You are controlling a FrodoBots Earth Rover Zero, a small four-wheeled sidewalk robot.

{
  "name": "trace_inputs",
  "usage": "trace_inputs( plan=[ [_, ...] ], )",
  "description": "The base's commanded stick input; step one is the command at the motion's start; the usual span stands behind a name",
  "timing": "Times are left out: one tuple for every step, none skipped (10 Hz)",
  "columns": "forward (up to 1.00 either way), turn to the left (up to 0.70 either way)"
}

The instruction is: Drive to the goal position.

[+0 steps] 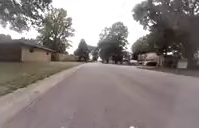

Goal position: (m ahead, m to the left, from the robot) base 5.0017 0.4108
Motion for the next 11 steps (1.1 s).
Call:
trace_inputs(
  plan=[
    [0.70,0.00],
    [0.70,0.00],
    [0.70,0.00],
    [0.70,0.00],
    [0.70,0.35],
    [0.70,0.35],
    [0.70,0.28],
    [0.70,0.16],
    [0.70,0.05],
    [0.70,0.00],
    [0.70,0.00]
  ],
)
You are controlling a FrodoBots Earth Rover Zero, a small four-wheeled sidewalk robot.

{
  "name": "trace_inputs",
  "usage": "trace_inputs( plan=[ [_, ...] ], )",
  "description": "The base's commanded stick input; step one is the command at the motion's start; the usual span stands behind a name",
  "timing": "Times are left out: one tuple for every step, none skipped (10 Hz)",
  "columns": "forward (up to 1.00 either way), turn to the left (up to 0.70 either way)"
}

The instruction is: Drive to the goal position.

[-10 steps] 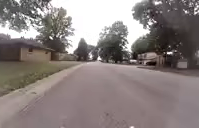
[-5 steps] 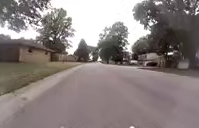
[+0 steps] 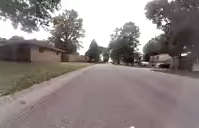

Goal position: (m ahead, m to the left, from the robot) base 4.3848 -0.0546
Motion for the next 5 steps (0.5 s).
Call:
trace_inputs(
  plan=[
    [0.70,0.00],
    [0.70,0.00],
    [0.70,0.00],
    [0.70,0.00],
    [0.70,0.00]
  ],
)
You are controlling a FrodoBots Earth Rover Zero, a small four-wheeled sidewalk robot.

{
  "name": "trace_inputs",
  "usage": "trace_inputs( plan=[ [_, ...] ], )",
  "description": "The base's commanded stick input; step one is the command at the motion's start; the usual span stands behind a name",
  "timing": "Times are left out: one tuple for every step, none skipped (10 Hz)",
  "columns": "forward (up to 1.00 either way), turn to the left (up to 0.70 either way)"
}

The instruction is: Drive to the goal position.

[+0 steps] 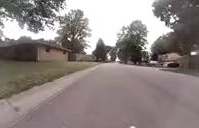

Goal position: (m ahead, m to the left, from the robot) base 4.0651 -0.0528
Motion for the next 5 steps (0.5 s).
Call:
trace_inputs(
  plan=[
    [0.70,0.00],
    [0.70,0.00],
    [0.70,0.00],
    [0.70,0.00],
    [0.70,0.00]
  ],
)
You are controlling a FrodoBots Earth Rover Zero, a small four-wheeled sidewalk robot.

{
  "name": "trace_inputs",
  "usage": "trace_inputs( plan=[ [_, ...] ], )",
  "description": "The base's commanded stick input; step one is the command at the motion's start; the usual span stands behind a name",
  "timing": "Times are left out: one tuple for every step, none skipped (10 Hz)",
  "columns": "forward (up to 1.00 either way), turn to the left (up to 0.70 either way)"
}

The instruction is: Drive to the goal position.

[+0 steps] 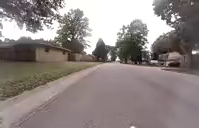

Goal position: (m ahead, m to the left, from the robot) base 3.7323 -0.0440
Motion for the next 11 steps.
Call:
trace_inputs(
  plan=[
    [0.70,0.00],
    [0.70,0.00],
    [0.70,0.00],
    [0.70,-0.15],
    [0.70,-0.32],
    [0.70,0.00],
    [0.70,0.00],
    [0.70,0.00],
    [0.70,0.00],
    [0.70,0.00],
    [0.70,0.00]
  ],
)
